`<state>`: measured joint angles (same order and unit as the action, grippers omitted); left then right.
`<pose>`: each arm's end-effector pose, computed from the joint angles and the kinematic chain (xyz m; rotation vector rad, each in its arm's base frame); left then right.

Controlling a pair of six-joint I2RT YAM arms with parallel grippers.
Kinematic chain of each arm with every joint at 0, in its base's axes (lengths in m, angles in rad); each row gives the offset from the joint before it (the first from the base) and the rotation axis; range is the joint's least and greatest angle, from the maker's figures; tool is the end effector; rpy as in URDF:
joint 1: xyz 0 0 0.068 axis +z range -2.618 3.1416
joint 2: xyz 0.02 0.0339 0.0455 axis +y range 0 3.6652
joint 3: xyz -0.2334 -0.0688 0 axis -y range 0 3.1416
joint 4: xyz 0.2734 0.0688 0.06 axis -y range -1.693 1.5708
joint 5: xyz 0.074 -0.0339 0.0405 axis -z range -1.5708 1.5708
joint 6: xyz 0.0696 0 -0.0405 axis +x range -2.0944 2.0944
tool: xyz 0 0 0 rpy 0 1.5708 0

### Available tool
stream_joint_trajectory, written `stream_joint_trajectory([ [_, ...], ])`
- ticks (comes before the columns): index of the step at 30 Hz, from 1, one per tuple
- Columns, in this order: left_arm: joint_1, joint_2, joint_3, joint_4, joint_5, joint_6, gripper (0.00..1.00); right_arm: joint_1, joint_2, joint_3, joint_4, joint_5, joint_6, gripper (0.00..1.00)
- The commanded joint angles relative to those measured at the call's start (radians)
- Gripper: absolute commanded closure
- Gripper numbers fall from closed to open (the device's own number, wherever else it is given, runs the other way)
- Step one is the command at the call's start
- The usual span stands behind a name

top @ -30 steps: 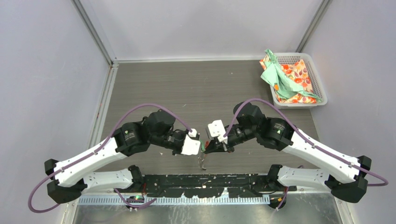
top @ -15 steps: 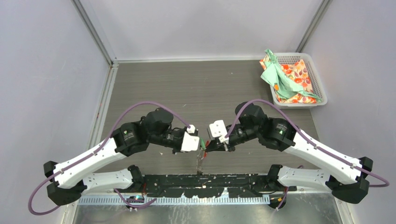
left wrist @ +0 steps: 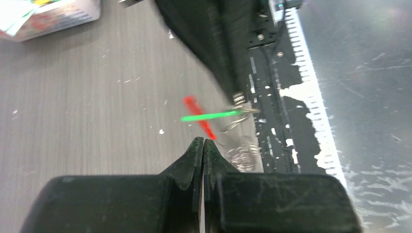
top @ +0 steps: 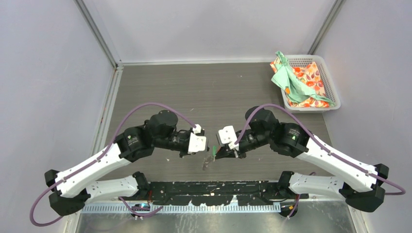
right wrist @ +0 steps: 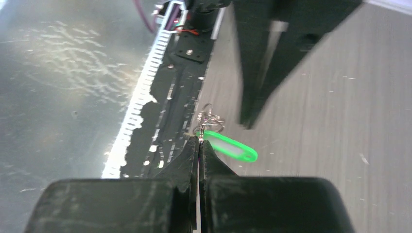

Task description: Put the keys on the keyring

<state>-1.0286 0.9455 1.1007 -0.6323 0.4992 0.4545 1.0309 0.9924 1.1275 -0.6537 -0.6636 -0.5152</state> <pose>0.1078 -0.2435 0.3422 1.6360 1.3103 -0.8634 0.1005 0.2512 0.3414 -1.7510 1.1986 1.0013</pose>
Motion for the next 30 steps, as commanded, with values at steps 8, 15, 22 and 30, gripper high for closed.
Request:
stream_joint_trajectory([
  [8, 0.038, -0.02, 0.002, 0.076, -0.065, -0.036, 1.0, 0.013, -0.036, 0.036, -0.08, -0.062, -0.002, 0.99],
  [15, 0.039, -0.038, -0.016, 0.026, 0.094, -0.015, 1.0, 0.012, -0.034, 0.029, -0.038, -0.055, 0.015, 0.99],
  [22, 0.039, -0.042, -0.065, -0.002, 0.121, 0.028, 0.9, 0.013, -0.041, 0.024, -0.111, 0.023, 0.01, 0.99],
  [30, 0.078, 0.003, -0.082, 0.049, 0.095, 0.01, 0.6, -0.003, -0.139, -0.273, 0.15, 0.381, 0.35, 0.99],
])
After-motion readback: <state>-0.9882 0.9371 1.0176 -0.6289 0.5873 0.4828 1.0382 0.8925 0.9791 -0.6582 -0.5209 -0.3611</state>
